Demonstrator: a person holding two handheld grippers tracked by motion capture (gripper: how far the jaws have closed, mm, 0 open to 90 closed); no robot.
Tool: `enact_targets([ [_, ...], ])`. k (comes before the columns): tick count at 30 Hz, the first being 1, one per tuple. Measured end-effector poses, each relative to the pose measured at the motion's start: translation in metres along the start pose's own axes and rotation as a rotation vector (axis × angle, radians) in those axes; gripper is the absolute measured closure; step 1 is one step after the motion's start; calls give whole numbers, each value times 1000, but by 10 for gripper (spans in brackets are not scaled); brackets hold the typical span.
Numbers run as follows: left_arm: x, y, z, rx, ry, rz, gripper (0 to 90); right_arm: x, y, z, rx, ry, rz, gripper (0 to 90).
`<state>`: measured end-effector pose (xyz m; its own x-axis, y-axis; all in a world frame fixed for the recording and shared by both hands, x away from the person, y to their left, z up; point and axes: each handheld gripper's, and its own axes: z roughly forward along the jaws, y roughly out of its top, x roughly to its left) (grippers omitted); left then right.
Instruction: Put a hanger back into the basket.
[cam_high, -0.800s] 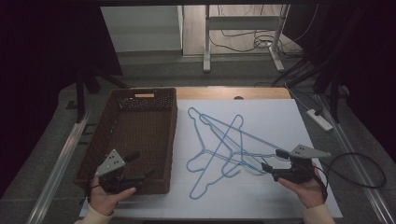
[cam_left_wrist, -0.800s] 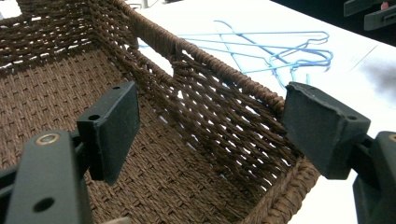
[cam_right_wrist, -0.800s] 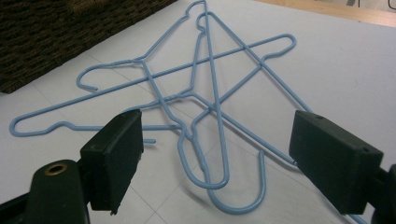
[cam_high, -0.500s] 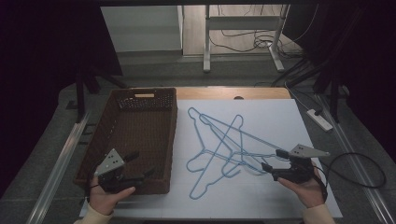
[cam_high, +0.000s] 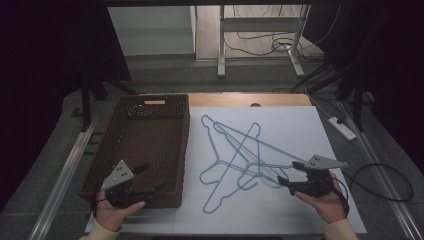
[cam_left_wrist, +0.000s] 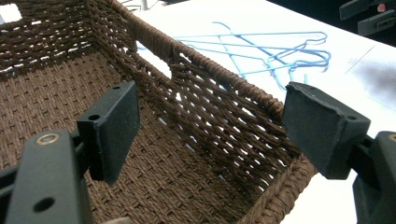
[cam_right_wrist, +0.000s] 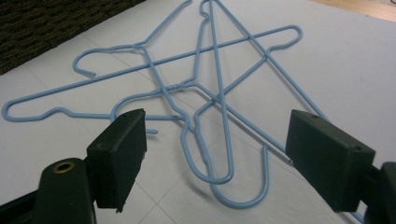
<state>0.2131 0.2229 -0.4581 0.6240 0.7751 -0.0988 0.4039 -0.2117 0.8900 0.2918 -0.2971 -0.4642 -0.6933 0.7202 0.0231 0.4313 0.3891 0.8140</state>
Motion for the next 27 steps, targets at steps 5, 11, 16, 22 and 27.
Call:
enact_targets([
  [5,0,0,0,1,5,-4,204,1,3,3,17,5,-6,204],
  [11,-1,-1,2,8,2,1,205,6,18,11,56,21,-47,228],
  [16,-2,0,2,9,10,6,205,14,38,33,125,36,-95,221],
  [22,-2,0,2,9,10,5,206,24,53,60,194,69,-136,240],
  [27,-3,0,3,14,8,5,206,31,65,85,248,93,-163,272],
])
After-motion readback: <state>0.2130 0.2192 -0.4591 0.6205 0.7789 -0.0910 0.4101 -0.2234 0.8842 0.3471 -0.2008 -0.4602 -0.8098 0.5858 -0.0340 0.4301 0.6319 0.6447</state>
